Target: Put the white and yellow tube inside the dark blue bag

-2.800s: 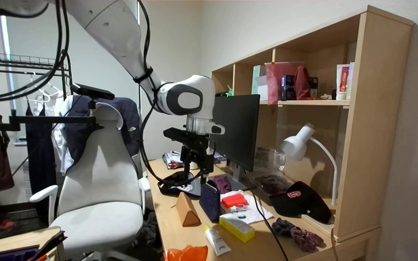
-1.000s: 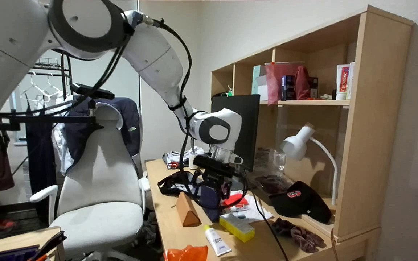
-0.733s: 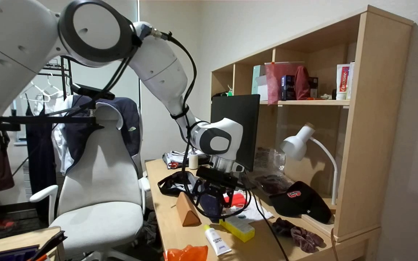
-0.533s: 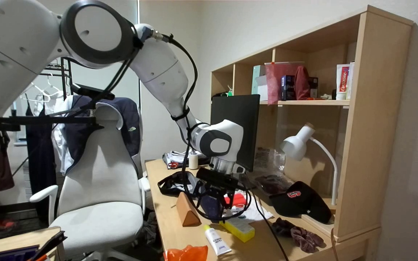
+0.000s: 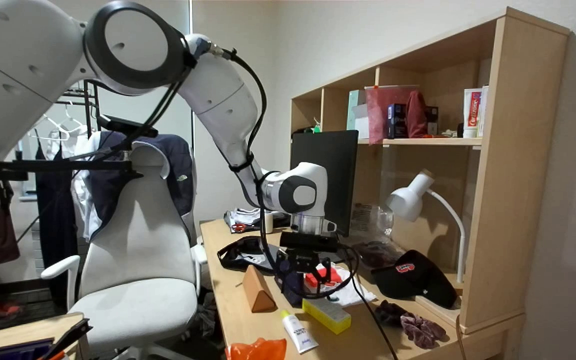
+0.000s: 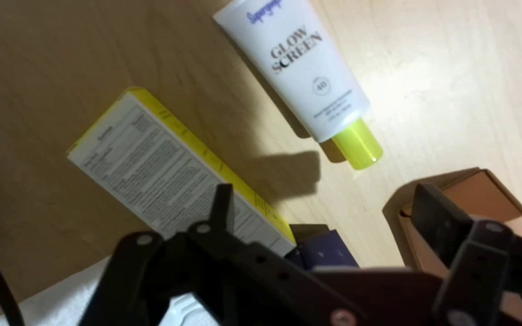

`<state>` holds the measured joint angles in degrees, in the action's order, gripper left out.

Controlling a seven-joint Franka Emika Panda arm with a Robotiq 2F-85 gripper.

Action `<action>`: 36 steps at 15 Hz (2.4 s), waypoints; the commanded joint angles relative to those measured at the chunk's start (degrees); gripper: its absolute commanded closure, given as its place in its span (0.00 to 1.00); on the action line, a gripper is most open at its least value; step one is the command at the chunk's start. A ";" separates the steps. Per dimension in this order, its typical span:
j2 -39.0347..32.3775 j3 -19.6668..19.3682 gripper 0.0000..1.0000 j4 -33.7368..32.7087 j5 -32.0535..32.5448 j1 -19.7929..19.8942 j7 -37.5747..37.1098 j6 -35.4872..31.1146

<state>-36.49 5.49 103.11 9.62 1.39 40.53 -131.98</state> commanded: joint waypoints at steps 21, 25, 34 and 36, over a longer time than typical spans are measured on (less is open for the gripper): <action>-0.55 6.12 0.00 5.32 -1.63 6.25 28.38 -8.79; 0.02 7.22 0.00 6.21 -4.82 7.10 30.28 -11.43; 4.88 6.58 0.00 13.42 -10.64 6.40 27.81 -12.13; 5.68 5.65 0.00 14.43 -9.54 5.50 27.02 -11.92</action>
<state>-34.04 11.69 113.55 0.36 7.33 68.11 -142.33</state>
